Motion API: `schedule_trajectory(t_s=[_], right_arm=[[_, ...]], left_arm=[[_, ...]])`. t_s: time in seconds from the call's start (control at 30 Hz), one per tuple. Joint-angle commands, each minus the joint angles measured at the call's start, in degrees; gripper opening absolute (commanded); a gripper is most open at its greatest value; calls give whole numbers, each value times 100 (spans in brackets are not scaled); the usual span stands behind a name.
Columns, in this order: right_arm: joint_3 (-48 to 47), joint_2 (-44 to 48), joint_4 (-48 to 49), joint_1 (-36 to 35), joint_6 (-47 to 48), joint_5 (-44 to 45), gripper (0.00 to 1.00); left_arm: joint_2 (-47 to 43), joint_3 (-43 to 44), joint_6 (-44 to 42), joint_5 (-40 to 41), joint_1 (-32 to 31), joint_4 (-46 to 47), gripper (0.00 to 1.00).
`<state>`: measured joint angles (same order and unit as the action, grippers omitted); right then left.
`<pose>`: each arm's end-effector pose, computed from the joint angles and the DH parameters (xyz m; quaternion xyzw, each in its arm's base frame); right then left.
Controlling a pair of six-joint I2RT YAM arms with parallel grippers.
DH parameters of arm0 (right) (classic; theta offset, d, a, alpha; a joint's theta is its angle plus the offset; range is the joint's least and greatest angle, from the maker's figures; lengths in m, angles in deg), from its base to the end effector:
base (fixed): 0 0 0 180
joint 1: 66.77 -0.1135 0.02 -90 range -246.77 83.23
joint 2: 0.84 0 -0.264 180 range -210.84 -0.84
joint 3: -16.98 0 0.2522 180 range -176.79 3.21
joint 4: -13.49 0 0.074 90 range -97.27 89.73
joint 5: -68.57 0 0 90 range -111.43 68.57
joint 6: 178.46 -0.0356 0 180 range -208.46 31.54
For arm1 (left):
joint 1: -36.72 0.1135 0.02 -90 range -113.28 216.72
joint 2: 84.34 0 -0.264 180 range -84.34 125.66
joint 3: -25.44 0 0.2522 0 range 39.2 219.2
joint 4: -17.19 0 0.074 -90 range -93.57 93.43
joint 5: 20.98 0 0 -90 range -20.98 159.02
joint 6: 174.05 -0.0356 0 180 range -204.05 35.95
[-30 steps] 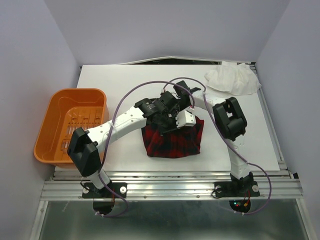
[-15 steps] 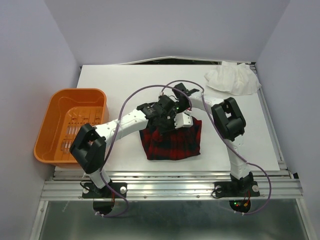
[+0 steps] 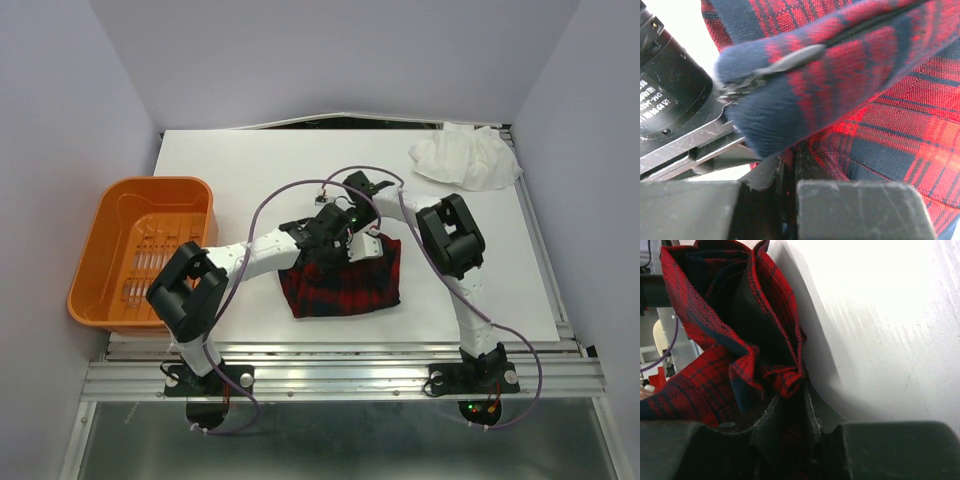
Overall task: Fold and stack the skirts
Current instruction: Fold the skirt
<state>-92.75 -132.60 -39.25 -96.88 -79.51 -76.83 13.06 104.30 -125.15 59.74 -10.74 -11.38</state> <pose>0.3784 0.2533 0.1249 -0.3514 0.8065 0.4745 0.0307 0.2442 -0.2746 0.2152 0.6689 0.6435 -0.0954 0.3597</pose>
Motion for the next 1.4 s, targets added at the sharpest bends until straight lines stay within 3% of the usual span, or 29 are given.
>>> schedule_trajectory(t_s=[0.0,0.2,0.37,0.53,0.57,0.6,0.67,0.7,0.8,1.17,1.37], right_arm=[[-45,-174,-277,-259,54,-121,28],[-124,-235,-206,-259,2,-42,28],[-291,-262,-206,-259,-34,-24,29],[-414,-367,-224,-259,-34,90,32],[-441,-376,-215,-259,-60,195,35],[-476,-385,-215,-259,-104,344,51],[-625,-402,-180,-136,-244,871,58],[-834,-420,-171,-66,-349,977,69],[-1090,-438,380,312,-876,1188,80],[-2206,-622,673,937,-1133,1532,86],[-2629,-799,690,1348,-1527,1743,88]], left_arm=[[-213,-243,-38,629,53,812,0],[-477,-357,-20,849,62,751,0],[-12,-603,-117,787,167,936,0],[594,-718,-187,288,448,1138,10],[621,-718,-196,217,474,1129,12],[639,-709,-214,138,510,1060,16],[718,-622,-380,-240,527,797,18],[745,-595,-425,-346,527,578,18],[841,-621,-592,-610,536,409,17],[1035,-516,-548,-619,563,250,17],[1079,-384,-434,-724,563,84,24]])
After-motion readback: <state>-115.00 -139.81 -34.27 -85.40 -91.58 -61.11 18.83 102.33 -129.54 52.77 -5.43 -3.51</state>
